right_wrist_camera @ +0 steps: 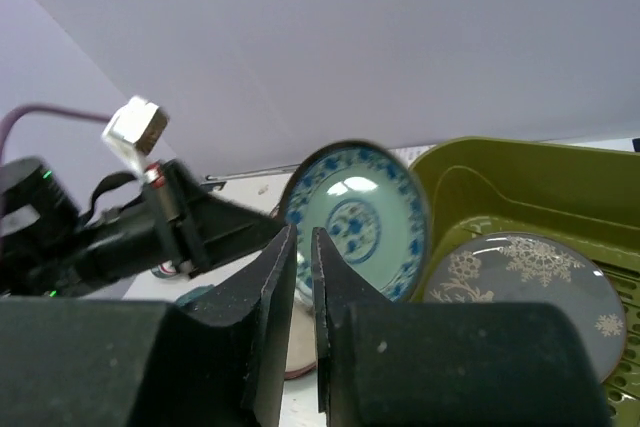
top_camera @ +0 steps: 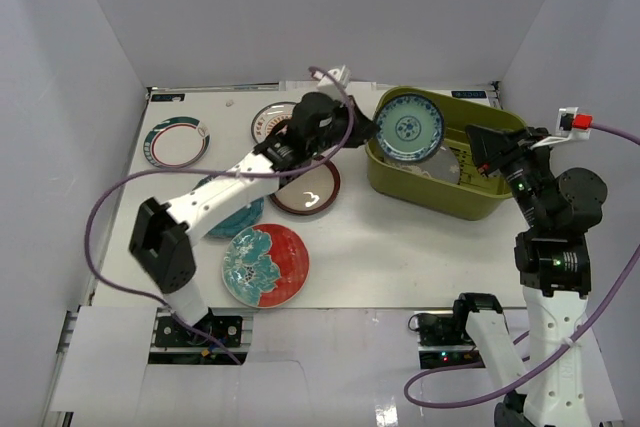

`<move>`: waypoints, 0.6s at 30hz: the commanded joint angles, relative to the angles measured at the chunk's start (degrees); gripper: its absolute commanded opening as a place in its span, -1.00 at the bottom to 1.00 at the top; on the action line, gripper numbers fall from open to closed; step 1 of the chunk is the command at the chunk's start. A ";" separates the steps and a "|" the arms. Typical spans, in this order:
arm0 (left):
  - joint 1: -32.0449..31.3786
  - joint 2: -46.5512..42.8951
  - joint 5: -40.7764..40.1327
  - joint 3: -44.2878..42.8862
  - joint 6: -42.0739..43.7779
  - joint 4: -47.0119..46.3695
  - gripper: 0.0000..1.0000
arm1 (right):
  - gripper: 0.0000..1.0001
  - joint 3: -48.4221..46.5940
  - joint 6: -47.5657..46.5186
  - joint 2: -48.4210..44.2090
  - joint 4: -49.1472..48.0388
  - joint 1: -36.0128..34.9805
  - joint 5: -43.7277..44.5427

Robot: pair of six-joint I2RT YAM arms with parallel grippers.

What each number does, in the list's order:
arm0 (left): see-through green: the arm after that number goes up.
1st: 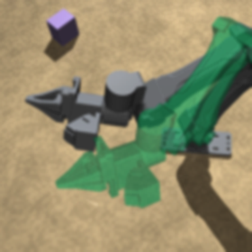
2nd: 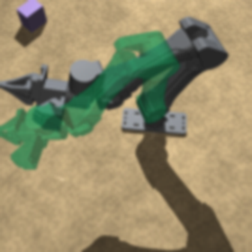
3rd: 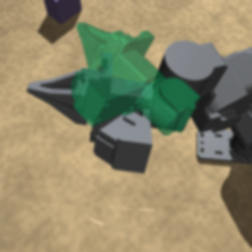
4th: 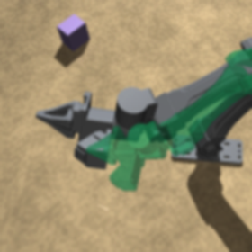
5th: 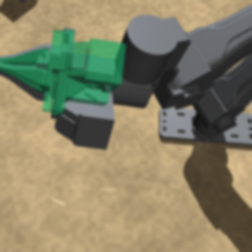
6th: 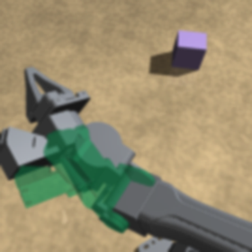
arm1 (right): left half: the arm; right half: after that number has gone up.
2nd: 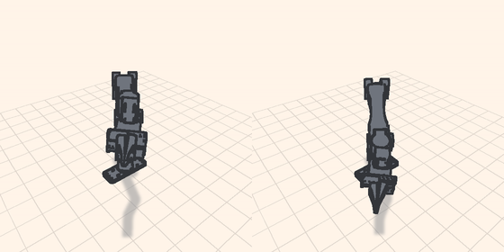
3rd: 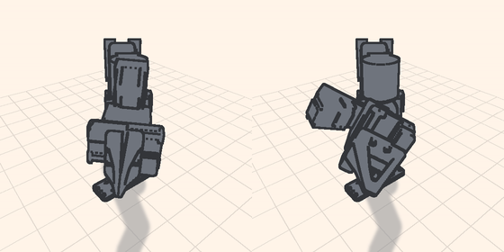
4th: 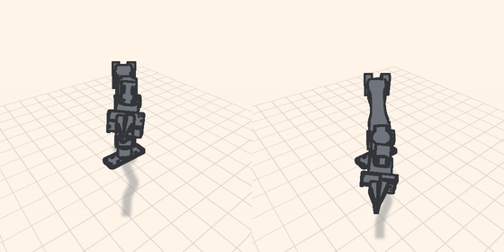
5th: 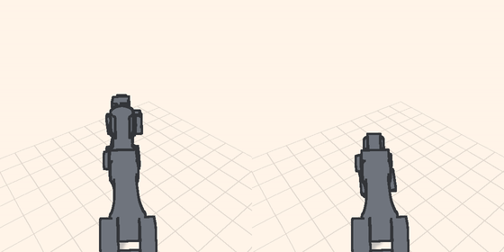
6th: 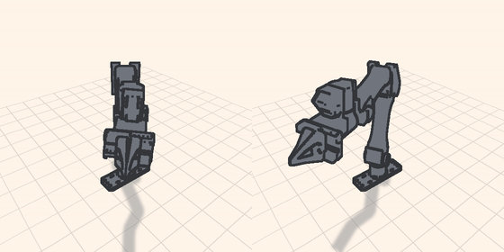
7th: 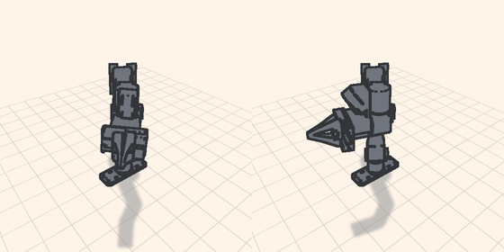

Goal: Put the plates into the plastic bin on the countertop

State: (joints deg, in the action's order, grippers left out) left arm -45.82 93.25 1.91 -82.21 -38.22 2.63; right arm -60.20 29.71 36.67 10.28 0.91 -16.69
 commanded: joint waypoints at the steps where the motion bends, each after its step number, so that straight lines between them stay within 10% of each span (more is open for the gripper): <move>1: -0.50 9.12 -1.90 -13.52 5.77 6.50 -1.00 | -0.65 -0.18 -2.99 -0.98 1.58 -0.82 2.36; 11: -0.32 35.41 -6.66 -47.48 11.32 19.86 -1.00 | -0.65 6.85 -2.73 -4.76 4.04 -4.07 0.87; 18: -0.41 40.60 -4.73 -49.53 11.59 21.71 -1.00 | -0.63 10.72 -2.91 -6.87 5.45 -5.74 1.48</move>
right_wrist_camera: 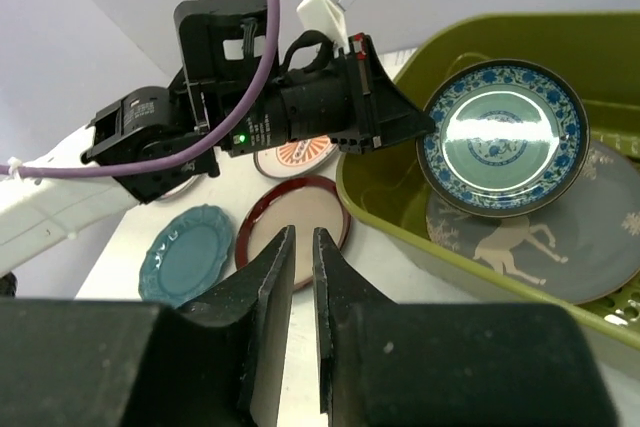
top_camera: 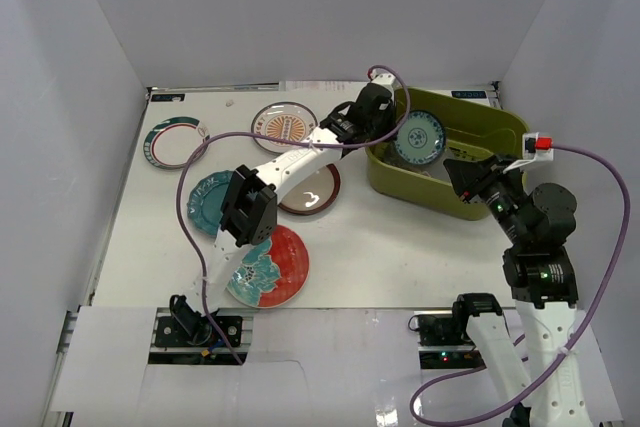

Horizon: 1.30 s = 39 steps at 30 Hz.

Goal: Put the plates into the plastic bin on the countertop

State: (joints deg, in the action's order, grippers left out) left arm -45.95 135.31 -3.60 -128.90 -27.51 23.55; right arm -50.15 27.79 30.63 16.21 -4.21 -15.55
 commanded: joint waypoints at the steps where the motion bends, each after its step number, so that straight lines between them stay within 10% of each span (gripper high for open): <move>1: -0.28 -1.19 1.04 -2.76 0.88 0.71 -0.99 | -0.62 1.28 -0.90 -1.10 -0.39 -0.71 0.35; 8: -0.28 0.22 3.51 -1.62 0.61 0.53 -0.15 | -0.59 2.95 -0.72 -1.89 0.23 -0.89 0.78; 25: 3.05 -15.49 12.12 1.71 2.63 -8.87 0.96 | -0.44 20.42 5.86 1.62 -8.89 -1.94 -20.92; 32: 8.95 -49.01 5.28 36.30 2.72 -14.84 0.96 | 0.17 23.52 9.82 7.75 -19.19 -21.16 -6.00; 39: 15.71 -77.60 -9.31 74.79 -2.63 -6.34 0.94 | 0.33 25.54 14.30 21.91 -32.45 -43.85 7.37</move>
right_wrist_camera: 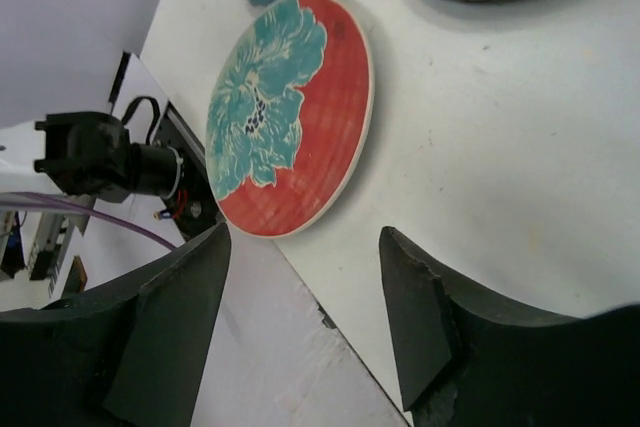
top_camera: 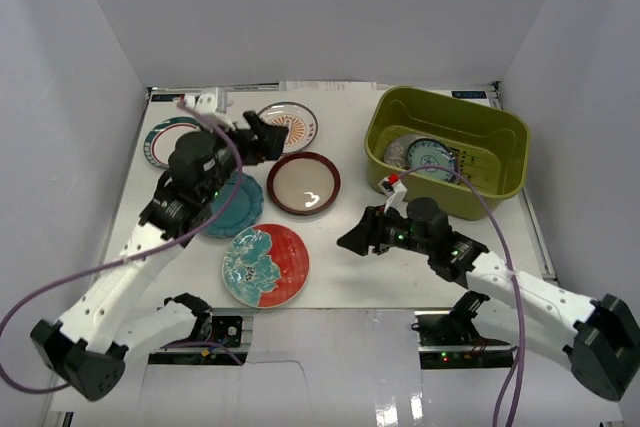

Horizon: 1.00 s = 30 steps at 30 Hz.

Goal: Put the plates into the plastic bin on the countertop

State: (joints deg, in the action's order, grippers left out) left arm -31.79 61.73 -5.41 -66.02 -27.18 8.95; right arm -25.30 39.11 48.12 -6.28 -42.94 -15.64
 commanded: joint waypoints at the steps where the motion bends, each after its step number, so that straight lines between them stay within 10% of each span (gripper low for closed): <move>1: 2.34 -6.34 -8.38 14.75 -5.58 9.84 0.94 | 0.37 0.43 3.51 8.53 -11.45 -6.79 9.38; 13: 12.27 -26.48 -14.71 38.84 -25.97 24.70 0.96 | 0.34 0.25 18.36 36.75 -36.16 -15.94 5.97; 24: 21.76 -25.43 -9.63 46.76 -35.31 24.19 0.96 | 0.23 -2.38 24.51 49.95 -41.61 -17.00 7.73; 30: 29.85 -25.70 -4.62 53.08 -36.28 17.25 0.87 | -0.17 -4.23 27.15 54.27 -43.37 -16.74 7.29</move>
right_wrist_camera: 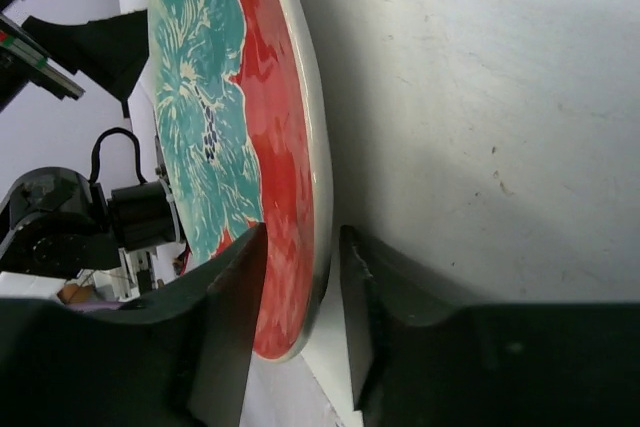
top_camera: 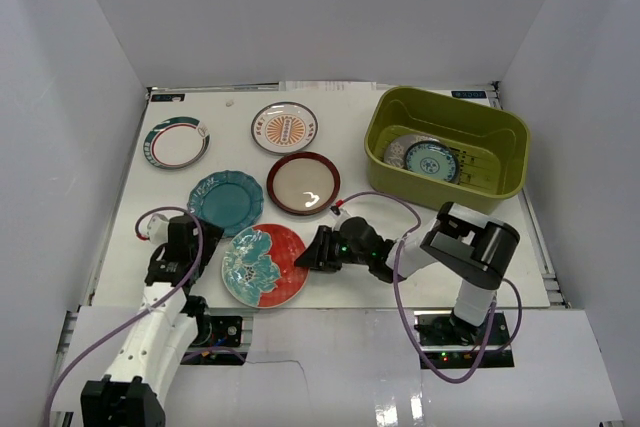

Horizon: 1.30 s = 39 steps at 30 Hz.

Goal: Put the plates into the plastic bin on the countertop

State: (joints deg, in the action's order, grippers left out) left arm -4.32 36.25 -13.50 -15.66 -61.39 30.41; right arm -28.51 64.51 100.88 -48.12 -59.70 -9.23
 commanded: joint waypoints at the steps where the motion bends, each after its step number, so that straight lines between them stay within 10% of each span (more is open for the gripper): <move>1: 3.34 -0.04 3.91 3.61 -3.12 -6.66 0.86 | -0.31 -0.84 1.93 1.69 -1.45 0.29 0.88; 5: 4.14 1.80 6.11 6.60 -5.14 -13.79 0.80 | -0.81 1.34 1.76 0.37 -1.63 0.55 1.24; 17: 7.22 6.11 8.75 12.93 -8.31 -28.47 0.40 | -0.85 -1.52 -9.31 -35.19 13.91 3.79 -1.74; 33: 7.22 10.68 12.53 19.09 -11.39 -45.78 -0.26 | -0.85 -17.63 -12.74 -48.50 33.43 62.01 -18.97; 39: 6.34 10.77 11.57 17.60 -9.99 -45.01 -0.72 | -0.85 -15.87 -15.46 -44.46 36.24 71.04 -16.26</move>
State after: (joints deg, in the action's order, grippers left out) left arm 2.79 47.44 -2.26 -2.42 -72.44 -12.40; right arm -43.16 49.19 56.69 -6.76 10.55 -21.93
